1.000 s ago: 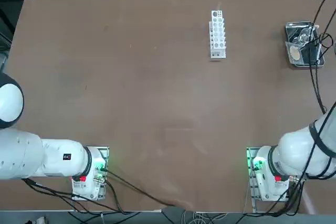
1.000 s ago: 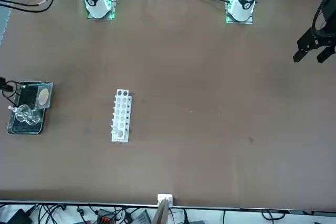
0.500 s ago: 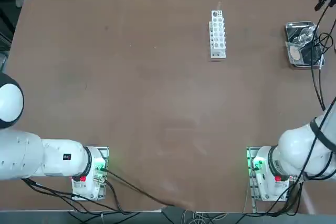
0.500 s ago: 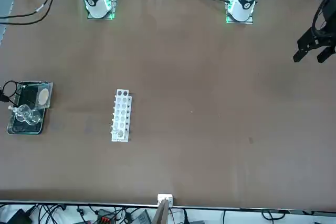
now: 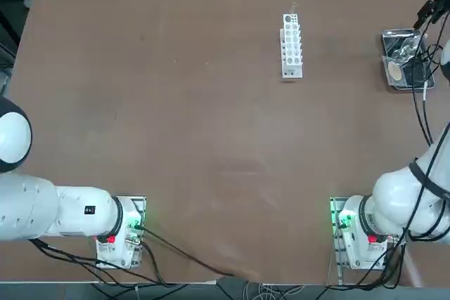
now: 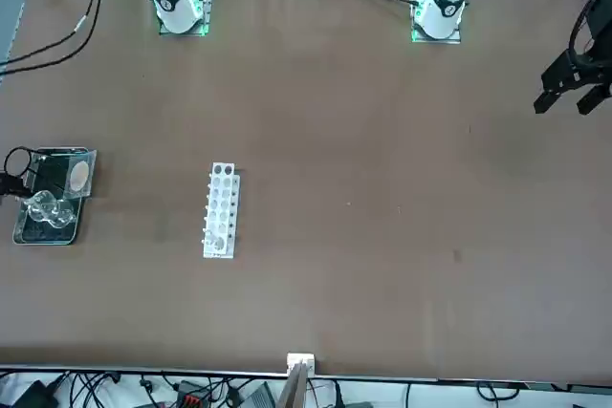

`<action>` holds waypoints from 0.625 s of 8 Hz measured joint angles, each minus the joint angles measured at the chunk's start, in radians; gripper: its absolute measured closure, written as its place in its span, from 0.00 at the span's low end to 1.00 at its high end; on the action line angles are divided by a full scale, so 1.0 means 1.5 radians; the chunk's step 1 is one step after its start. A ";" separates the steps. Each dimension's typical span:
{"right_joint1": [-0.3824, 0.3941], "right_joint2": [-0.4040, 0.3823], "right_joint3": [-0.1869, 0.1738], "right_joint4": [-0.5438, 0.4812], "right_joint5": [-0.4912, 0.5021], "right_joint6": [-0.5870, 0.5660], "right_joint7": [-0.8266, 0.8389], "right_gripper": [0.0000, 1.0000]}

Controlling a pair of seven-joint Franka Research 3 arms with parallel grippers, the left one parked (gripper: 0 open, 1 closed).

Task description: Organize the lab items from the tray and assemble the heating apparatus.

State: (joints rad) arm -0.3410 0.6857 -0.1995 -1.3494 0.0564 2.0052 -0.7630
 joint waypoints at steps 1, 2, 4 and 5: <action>-0.007 0.008 0.000 0.000 0.000 0.003 -0.005 0.03; -0.012 0.014 0.000 0.000 0.000 0.006 -0.009 0.03; -0.013 0.032 0.001 0.000 0.000 0.027 -0.013 0.06; -0.013 0.040 0.001 0.000 0.000 0.035 -0.013 0.08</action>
State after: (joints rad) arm -0.3599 0.7462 -0.1983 -1.3493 0.0564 2.0580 -0.7824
